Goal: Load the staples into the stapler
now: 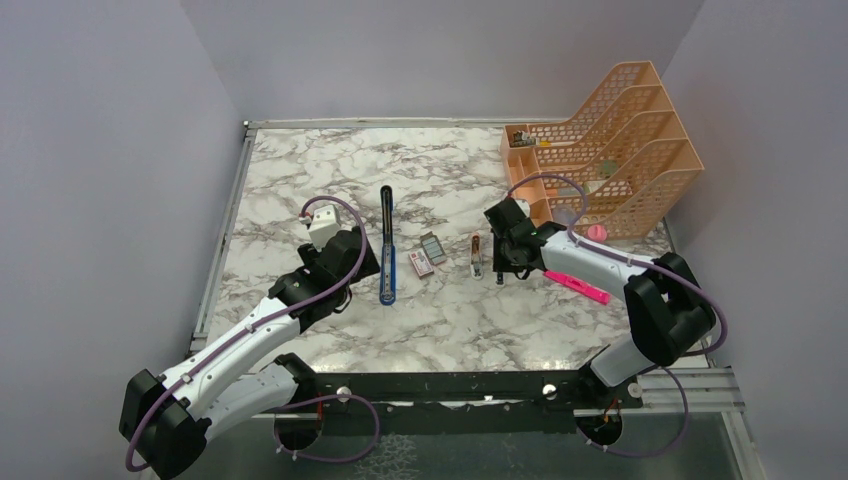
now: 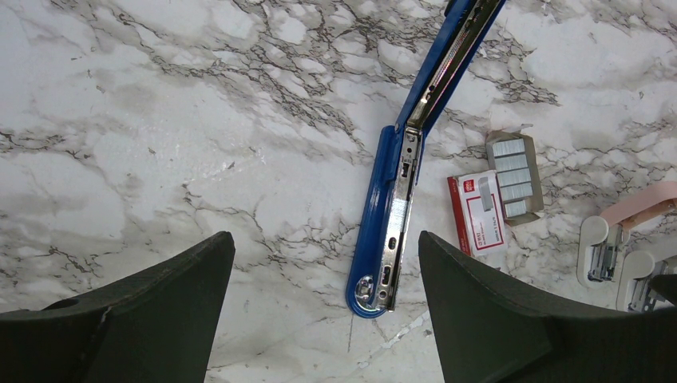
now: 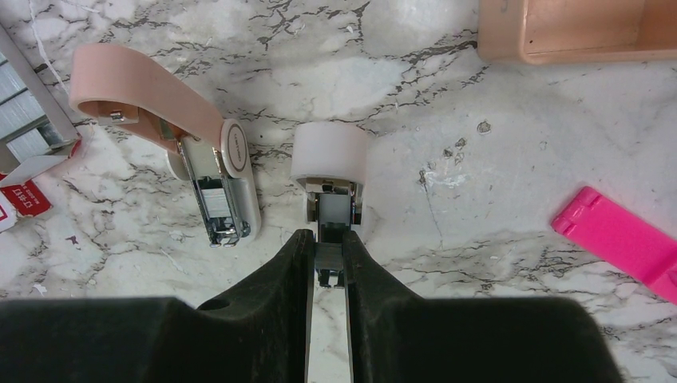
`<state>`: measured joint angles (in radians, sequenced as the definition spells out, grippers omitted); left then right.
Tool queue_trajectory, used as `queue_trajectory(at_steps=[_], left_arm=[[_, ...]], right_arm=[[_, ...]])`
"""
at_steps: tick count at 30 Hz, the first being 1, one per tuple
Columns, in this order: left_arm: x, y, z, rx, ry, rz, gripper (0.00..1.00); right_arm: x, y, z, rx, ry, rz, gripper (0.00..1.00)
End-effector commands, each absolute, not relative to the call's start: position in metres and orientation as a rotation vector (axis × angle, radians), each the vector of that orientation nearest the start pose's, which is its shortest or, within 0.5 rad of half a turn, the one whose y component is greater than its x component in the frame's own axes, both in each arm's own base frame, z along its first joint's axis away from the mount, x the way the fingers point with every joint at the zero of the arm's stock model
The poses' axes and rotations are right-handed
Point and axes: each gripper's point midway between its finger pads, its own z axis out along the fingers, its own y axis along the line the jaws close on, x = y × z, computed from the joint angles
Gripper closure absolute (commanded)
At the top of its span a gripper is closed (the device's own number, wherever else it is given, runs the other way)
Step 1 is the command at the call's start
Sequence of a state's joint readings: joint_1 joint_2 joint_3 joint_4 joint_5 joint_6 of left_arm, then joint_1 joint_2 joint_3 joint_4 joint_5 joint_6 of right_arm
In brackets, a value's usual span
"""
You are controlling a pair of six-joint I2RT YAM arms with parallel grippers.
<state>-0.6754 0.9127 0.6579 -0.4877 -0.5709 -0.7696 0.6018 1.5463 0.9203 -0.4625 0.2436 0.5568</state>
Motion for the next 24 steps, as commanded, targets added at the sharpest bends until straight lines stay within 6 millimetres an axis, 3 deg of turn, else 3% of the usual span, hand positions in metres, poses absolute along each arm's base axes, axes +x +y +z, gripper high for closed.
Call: queue_trajectory(at_steps=[1, 24], left_arm=[[0.2541, -0.1143, 0.1418, -0.386, 2.129, -0.184, 0.14], [0.2537, -0.1145, 0.1406, -0.386, 2.131, -0.185, 0.14]], right_arm=[[0.2868, 0.1668, 0.0425, 0.02, 2.604, 0.061, 0.78], [0.2859, 0.1638, 0.0383, 0.009, 2.61, 0.039, 0.78]])
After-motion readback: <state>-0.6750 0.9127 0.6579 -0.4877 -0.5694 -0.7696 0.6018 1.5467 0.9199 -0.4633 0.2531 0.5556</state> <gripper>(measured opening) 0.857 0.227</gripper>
